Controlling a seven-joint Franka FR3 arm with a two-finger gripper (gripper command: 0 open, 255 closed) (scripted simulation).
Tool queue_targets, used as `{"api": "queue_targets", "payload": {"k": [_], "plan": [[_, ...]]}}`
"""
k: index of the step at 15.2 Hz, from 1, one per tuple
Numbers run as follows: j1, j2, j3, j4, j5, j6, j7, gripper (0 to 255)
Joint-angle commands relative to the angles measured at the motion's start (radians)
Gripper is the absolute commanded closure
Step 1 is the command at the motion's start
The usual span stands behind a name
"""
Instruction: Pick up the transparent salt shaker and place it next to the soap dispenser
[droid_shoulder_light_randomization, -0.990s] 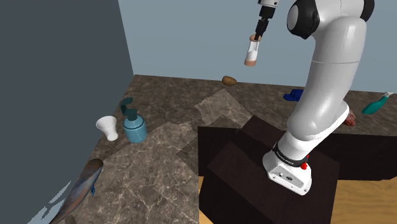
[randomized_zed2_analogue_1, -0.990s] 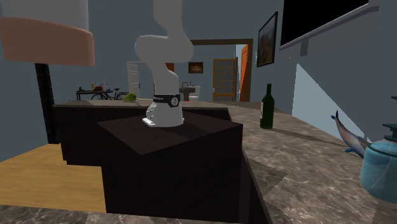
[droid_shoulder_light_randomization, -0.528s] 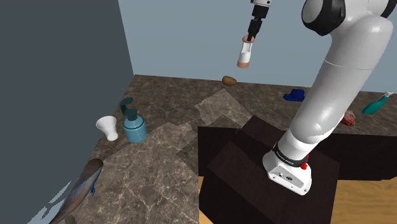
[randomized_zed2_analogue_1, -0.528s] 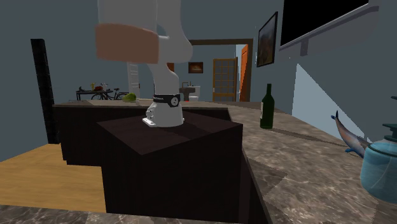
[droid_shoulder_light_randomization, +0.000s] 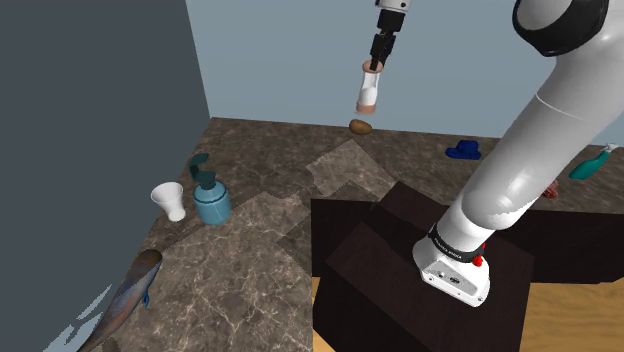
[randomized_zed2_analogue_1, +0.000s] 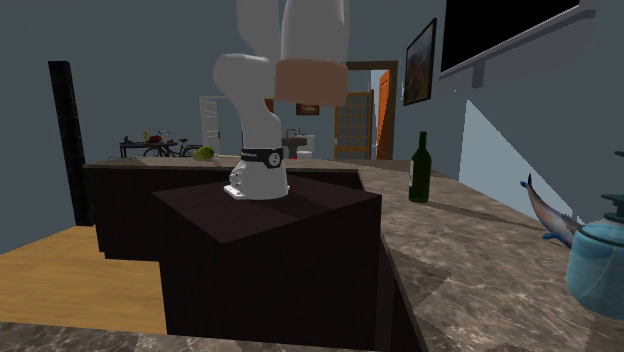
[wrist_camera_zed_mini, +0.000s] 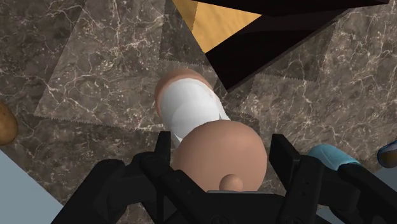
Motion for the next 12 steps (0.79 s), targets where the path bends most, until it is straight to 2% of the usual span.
{"api": "queue_targets", "payload": {"k": [1,12], "plan": [[0.027,-0.025,0.028,-0.034,-0.005,0.019,0.056,255],[0.15,-0.115,0.183,-0.143,-0.001,0.075,0.333,255]]}}
